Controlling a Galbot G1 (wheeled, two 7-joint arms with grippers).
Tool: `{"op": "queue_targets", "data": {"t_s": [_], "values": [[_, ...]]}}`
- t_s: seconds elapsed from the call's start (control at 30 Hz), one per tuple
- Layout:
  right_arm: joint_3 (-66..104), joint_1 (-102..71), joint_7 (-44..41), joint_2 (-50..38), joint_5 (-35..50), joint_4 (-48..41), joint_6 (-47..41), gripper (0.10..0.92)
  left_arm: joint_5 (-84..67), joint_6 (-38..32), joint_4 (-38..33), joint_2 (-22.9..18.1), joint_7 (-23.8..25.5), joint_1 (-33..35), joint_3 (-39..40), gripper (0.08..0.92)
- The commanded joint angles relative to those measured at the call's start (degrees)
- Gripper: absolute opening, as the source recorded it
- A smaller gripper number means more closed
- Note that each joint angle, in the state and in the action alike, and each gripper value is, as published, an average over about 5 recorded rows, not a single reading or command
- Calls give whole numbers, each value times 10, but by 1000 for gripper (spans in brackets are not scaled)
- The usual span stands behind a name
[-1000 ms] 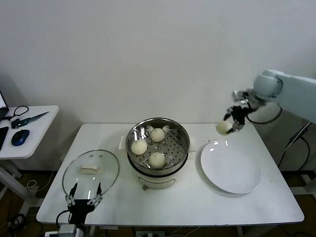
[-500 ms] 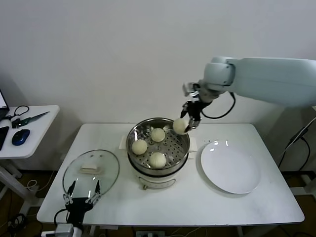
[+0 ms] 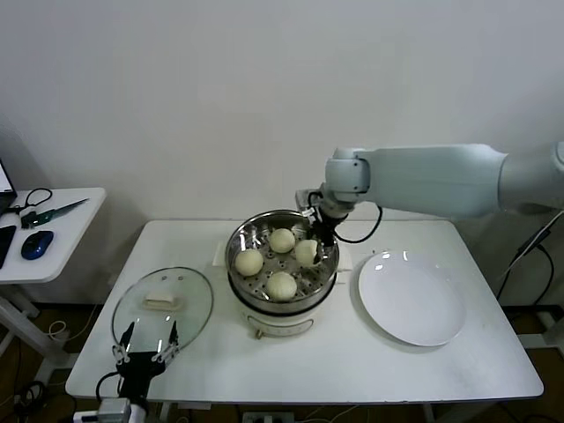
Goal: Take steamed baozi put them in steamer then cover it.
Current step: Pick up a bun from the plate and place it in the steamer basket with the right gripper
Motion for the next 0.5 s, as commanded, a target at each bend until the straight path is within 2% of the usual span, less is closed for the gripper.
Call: {"op": "queue_targets", "data": {"t_s": [0.03, 0.33, 0.5], "values": [[0, -42, 13, 18, -30, -13, -9, 653, 0, 0, 1, 1, 0, 0, 0, 823], [19, -51, 23, 16, -39, -17, -4, 672, -3, 0, 5, 2, 0, -2, -1, 823], [42, -22, -1, -1, -19, -19, 25, 786, -5, 1, 6, 1, -2, -2, -1, 823]]}}
